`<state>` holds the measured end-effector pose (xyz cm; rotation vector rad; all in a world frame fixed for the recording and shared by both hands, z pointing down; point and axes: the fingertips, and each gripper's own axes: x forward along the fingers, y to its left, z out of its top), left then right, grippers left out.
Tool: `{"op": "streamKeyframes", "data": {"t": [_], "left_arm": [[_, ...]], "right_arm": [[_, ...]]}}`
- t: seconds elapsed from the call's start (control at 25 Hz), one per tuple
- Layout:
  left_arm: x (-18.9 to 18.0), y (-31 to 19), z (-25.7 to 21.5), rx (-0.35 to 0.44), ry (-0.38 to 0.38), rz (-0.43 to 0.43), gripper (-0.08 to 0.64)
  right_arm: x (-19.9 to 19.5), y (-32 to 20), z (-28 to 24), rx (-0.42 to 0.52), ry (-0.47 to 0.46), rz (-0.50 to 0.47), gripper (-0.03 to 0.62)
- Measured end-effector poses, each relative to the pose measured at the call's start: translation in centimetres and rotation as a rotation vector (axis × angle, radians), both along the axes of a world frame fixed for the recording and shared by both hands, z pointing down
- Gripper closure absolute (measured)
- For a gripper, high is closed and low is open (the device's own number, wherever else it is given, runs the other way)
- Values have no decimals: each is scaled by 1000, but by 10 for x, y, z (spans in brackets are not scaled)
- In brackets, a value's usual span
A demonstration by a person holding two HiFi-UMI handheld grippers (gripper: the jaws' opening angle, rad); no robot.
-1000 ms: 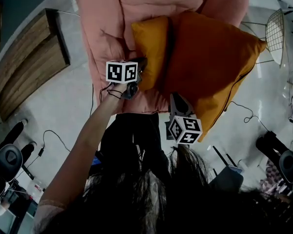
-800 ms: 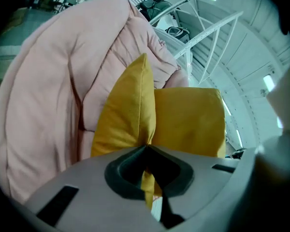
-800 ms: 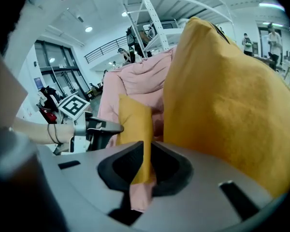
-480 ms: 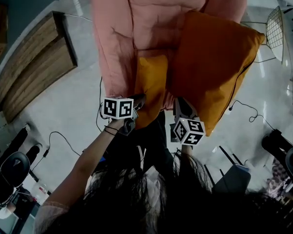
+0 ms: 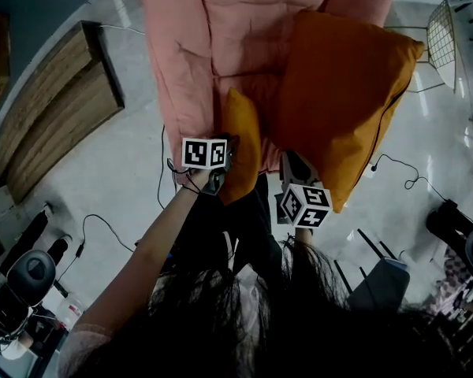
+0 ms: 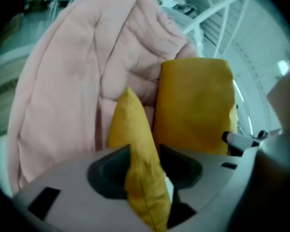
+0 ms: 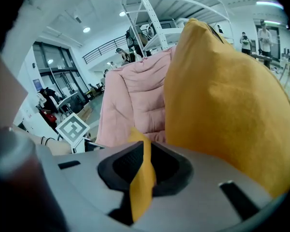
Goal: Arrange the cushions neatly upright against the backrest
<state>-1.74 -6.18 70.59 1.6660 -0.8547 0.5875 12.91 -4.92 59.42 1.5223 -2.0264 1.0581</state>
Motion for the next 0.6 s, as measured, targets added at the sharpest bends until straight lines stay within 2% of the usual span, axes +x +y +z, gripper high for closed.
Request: {"op": "streamKeyframes", "data": {"t": [0.04, 0.12, 0.24, 0.36, 0.48, 0.6], "left_arm": [[0, -15, -15, 90, -18, 16, 325], [6, -41, -50, 248, 8, 40, 302], [26, -76, -97, 381, 169, 49, 302], [52, -108, -115, 427, 307, 105, 302], [74, -139, -109, 433, 334, 137, 302], [92, -167, -94, 427, 344, 128, 294]], "right_arm": [[3, -1, -4, 7, 0, 7, 532], [11, -3, -14, 27, -2, 20, 532], [25, -8, -33, 78, -30, 22, 532], [39, -12, -61, 146, -102, 12, 532], [68, -20, -99, 226, -114, 24, 531], [105, -32, -128, 276, -62, 45, 531]]}}
